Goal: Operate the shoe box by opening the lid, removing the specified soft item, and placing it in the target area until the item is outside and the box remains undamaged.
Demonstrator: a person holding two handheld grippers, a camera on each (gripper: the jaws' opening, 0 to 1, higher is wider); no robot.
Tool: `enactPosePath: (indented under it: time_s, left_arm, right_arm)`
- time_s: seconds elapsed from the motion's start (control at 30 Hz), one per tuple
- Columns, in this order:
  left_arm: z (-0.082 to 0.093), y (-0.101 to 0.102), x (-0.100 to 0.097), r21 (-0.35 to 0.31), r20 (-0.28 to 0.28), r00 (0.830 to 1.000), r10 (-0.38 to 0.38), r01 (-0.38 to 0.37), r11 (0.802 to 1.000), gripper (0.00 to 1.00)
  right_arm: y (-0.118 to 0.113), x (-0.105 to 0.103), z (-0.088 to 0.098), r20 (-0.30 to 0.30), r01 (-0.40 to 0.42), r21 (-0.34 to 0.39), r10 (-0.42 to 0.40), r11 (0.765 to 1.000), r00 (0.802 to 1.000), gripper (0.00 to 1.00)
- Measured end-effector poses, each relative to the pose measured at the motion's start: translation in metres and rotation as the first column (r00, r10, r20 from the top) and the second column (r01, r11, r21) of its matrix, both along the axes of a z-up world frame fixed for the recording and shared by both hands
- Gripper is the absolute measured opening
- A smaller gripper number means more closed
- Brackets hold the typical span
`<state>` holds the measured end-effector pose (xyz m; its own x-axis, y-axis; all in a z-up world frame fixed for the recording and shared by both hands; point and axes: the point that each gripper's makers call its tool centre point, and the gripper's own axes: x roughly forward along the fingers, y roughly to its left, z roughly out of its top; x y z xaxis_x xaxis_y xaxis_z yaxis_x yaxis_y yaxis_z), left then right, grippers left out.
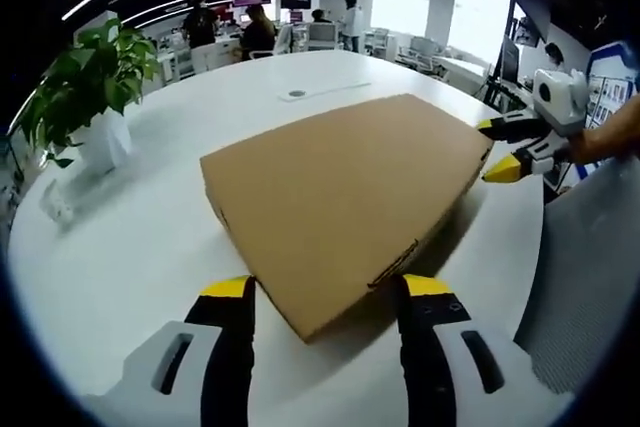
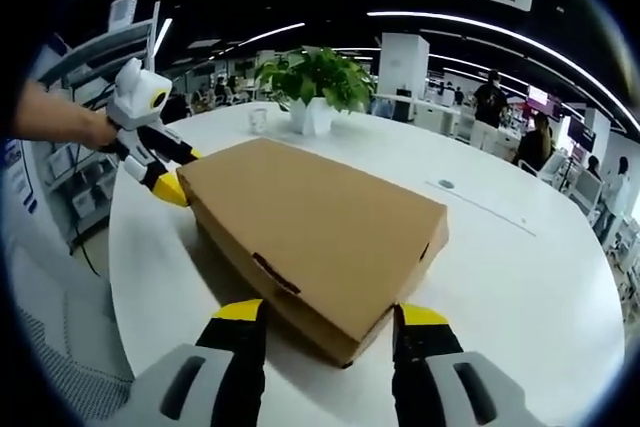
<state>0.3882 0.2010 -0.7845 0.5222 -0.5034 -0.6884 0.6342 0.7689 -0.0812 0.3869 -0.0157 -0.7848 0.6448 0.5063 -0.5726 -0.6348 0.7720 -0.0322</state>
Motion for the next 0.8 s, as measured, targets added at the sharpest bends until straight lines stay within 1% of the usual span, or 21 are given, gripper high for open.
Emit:
enactPosePath:
  time_s: [0.07,0.23,0.43,0.8]
  left_arm:
    - [0.0,-0.0004,0.0,-0.002,0.004,1.0,0.005,-0.005,1.0,0.57]
    - [0.0008,-0.0011,0.0005,0.003,0.01,1.0,0.012,-0.012,1.0,0.57]
    - [0.0033,-0.0016,0.0012,-0.006,0.011,1.0,0.025,-0.025,1.0,0.57]
    - [0.0082,-0.0014,0.0004,-0.01,0.013,0.999,0.039,-0.039,0.999,0.57]
  right_arm:
    - [-0.0005,0.0017,0.0,0.0,0.009,0.002,-0.009,1.0,1.0,0.46]
    - [0.0001,0.0024,0.0002,-0.002,0.025,0.012,-0.025,1.0,1.0,0.46]
    - [0.0003,0.0021,0.0025,-0.022,0.032,0.026,-0.031,0.999,0.999,0.46]
    - [0.0012,0.0011,0.0063,-0.032,0.041,0.036,-0.04,0.999,0.999,0.46]
